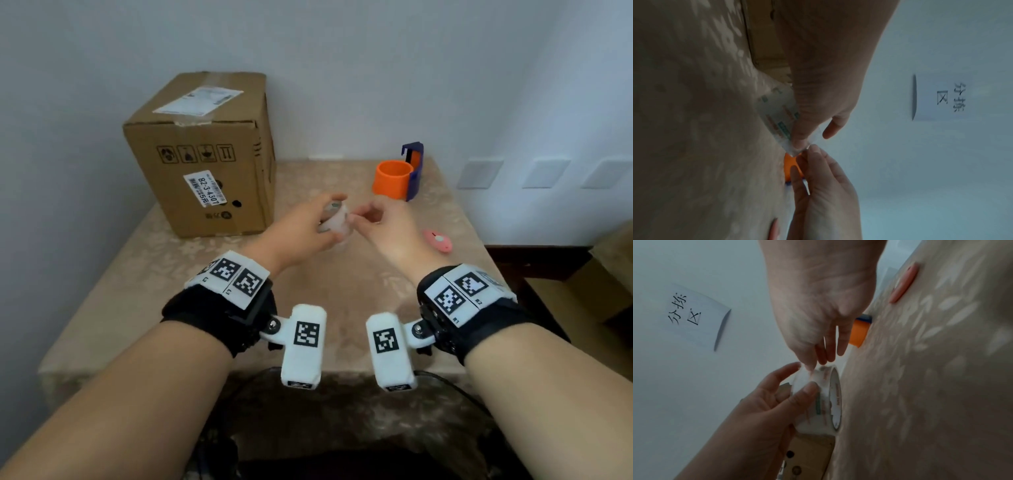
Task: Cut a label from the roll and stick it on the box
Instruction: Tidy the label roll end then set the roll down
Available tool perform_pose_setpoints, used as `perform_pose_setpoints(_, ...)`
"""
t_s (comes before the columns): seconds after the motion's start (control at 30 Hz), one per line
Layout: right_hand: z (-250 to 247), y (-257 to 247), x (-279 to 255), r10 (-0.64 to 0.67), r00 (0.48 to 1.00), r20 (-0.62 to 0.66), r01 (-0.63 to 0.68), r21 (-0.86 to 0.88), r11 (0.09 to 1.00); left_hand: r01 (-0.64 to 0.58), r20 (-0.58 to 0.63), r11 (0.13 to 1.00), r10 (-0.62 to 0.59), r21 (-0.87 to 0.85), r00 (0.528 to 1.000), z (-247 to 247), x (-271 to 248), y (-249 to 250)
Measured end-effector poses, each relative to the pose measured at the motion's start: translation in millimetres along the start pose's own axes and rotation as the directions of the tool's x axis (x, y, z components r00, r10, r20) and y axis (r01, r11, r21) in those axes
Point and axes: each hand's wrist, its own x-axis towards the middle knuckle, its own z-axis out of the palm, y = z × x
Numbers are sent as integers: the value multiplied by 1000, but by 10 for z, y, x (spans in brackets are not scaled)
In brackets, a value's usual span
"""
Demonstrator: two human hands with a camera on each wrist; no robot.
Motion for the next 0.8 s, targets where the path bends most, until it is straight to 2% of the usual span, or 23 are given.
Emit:
perform_pose_setpoints(0.23, 194, -130, 122, -126, 989, -83, 115, -124, 986, 12, -22, 985, -16, -171, 1000, -180, 3, -121)
perform_pose_setpoints(0.43, 191, -102, 135, -95, 993, -74, 89, -74, 993, 58, -29, 967, -67, -249, 997, -173, 75, -156)
perform_pose_setpoints(0.6, 151, -143, 125, -21, 994, -104, 26, 52, 998, 20, -99, 967, -47, -254, 994, -135, 68, -97)
perform_pose_setpoints(0.7, 149, -163, 102, -81, 986, -144, 88, 43, 995, 12, -136, 971, -45, -238, 990, -127, 57, -77)
perform_pose_setpoints(0.8, 149, -172, 95, -144, 974, -173, 138, -51, 989, 15, -137, 972, -49, -236, 989, -131, 48, -62)
